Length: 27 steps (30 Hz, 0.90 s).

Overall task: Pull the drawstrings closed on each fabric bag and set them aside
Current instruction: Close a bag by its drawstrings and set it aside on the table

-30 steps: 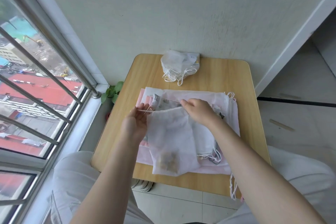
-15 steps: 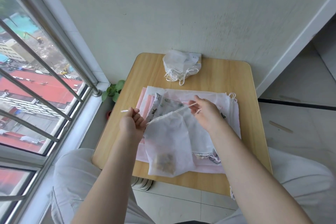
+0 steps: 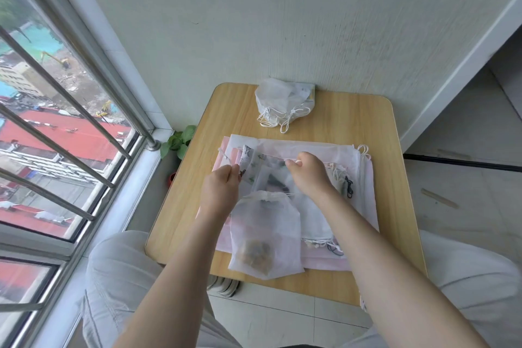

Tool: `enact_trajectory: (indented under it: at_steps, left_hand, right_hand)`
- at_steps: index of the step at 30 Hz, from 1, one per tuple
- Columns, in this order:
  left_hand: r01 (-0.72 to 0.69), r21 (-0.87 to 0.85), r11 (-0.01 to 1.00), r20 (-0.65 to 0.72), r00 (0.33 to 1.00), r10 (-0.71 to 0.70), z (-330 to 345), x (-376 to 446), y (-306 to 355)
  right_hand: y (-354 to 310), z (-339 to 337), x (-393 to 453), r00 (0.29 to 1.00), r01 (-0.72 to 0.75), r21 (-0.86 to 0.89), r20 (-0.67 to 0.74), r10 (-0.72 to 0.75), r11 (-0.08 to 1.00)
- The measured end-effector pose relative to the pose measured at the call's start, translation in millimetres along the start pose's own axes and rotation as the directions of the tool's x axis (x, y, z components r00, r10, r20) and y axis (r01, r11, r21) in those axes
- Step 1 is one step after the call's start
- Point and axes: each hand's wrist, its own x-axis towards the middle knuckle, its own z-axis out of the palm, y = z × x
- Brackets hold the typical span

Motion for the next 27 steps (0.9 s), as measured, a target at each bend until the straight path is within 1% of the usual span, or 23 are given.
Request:
enact_trajectory:
  at_steps: [1,3,6,8,11,13,15,17,19,20,21,24,27]
  left_hand:
    - [-0.018,0.035,0.999,0.003,1.0,0.017,2,0,0]
    - [-0.021,0.069,0.997,0.039,0.999,0.018,2,1,8]
    - [-0.018,0.14,0.99,0.128,0.992,0.0,-1,4,21]
    - [-0.015,0.129,0.991,0.19,0.982,-0.01,-2,8,32]
    - [0.043,0.004,0.999,0.336,0.941,-0.041,0,5,56]
    - [0.086,-0.095,0.992,0.415,0.909,-0.039,0,1,72]
    - [0.163,-0.216,0.963,0.486,0.873,-0.039,-1,-2,81]
    - [0.246,-0.339,0.908,0.503,0.863,-0.046,-2,-3,88]
    - [0.296,-0.442,0.847,0.495,0.868,-0.045,-3,-4,91]
    - [0.307,-0.468,0.829,0.515,0.857,-0.027,-4,-3,91]
    - [0.31,-0.467,0.828,0.552,0.834,0.0,-4,-2,90]
    - [0.265,-0.401,0.877,0.64,0.766,0.062,-7,0,85]
    - [0.146,-0.34,0.929,0.627,0.772,0.108,-10,-2,85]
  right_hand:
    - [-3,1,-2,1.0,0.027,-0.042,-0.006,-0.027,0.999]
    - [-7,1,-4,0.998,0.062,-0.048,0.016,-0.062,0.997]
    - [-17,-4,-8,0.988,0.072,0.055,0.13,-0.079,0.996]
    - [-27,-7,-11,0.976,0.101,0.128,0.18,-0.123,0.987]
    - [-47,-12,-13,0.961,0.199,0.175,0.158,-0.227,0.964]
    - [-58,-17,-11,0.952,0.231,0.248,0.142,-0.271,0.941]
    - [-66,-23,-7,0.943,0.23,0.313,0.164,-0.29,0.922]
    - [-74,-28,-3,0.942,0.2,0.339,0.191,-0.276,0.919]
    - [-79,-32,1,0.948,0.191,0.313,0.186,-0.257,0.93]
    - [-81,-33,3,0.95,0.205,0.289,0.172,-0.261,0.935]
    - [-82,-34,5,0.95,0.221,0.272,0.156,-0.27,0.937]
    - [-85,-35,10,0.953,0.238,0.255,0.127,-0.277,0.937]
    - [-85,-36,13,0.957,0.205,0.264,0.149,-0.25,0.942]
